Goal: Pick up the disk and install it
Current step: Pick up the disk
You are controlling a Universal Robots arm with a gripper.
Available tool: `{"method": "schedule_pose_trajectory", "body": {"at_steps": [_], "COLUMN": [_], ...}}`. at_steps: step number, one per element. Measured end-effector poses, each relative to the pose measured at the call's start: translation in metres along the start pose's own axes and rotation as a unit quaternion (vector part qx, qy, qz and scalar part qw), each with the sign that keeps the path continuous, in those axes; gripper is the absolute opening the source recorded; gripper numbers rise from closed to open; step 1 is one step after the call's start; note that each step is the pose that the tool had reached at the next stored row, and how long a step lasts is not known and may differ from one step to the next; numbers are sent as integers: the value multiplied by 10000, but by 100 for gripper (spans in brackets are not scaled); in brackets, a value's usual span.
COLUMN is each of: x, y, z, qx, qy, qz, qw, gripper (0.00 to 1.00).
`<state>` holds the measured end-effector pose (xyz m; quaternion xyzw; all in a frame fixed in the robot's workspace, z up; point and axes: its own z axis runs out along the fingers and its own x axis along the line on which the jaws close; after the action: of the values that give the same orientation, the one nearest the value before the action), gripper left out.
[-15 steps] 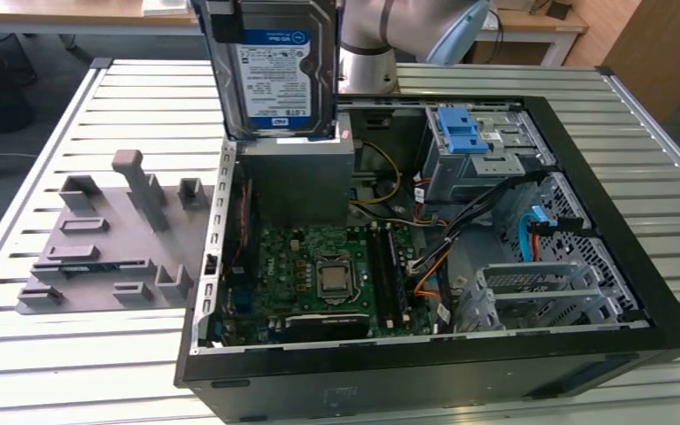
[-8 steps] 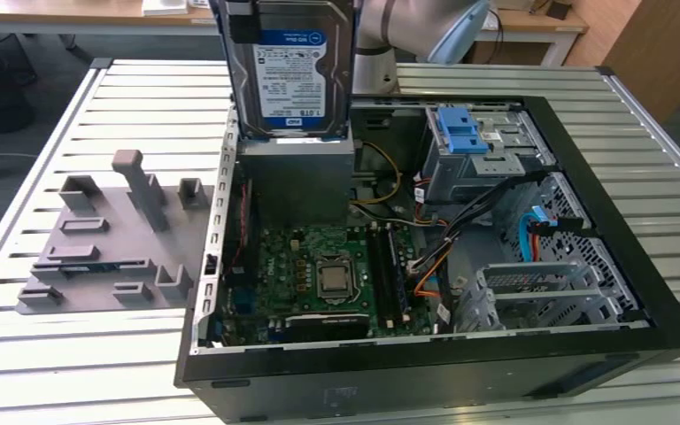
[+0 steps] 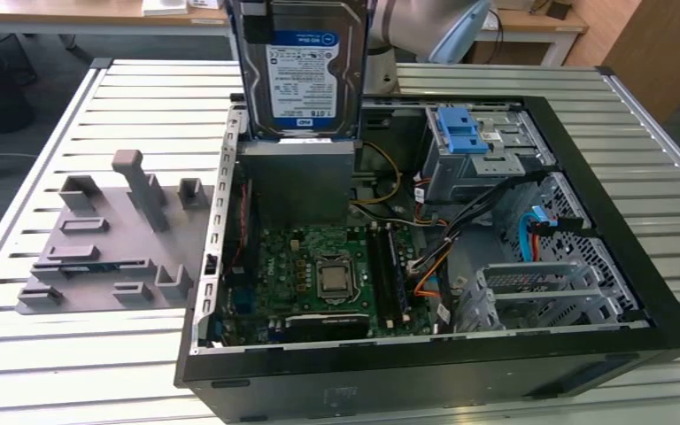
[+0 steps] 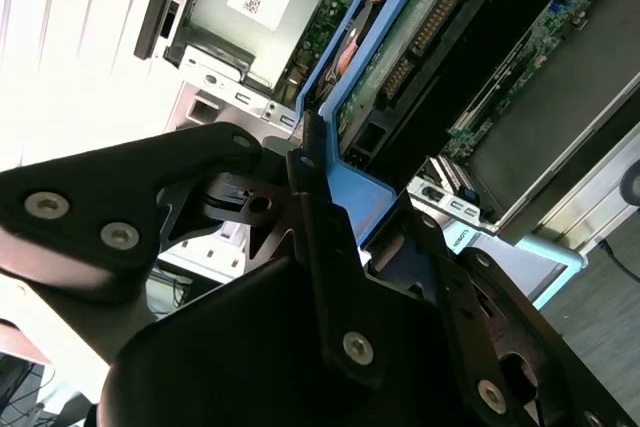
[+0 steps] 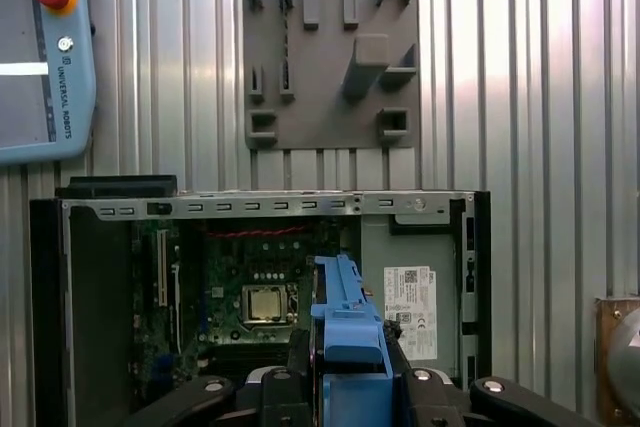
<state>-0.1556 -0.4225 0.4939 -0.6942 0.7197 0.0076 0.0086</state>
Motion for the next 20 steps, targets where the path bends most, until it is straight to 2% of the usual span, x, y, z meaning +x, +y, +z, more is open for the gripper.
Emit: {"method": "schedule_pose_trajectory", "body": {"at_steps": [12,20], "x": [34,57], "y": [-139,-260], "z": [5,6], "qx": [-30,-73], "qy": [1,4], "qz": [53,63], "qw": [10000,10000], "gripper": [36,36]}}
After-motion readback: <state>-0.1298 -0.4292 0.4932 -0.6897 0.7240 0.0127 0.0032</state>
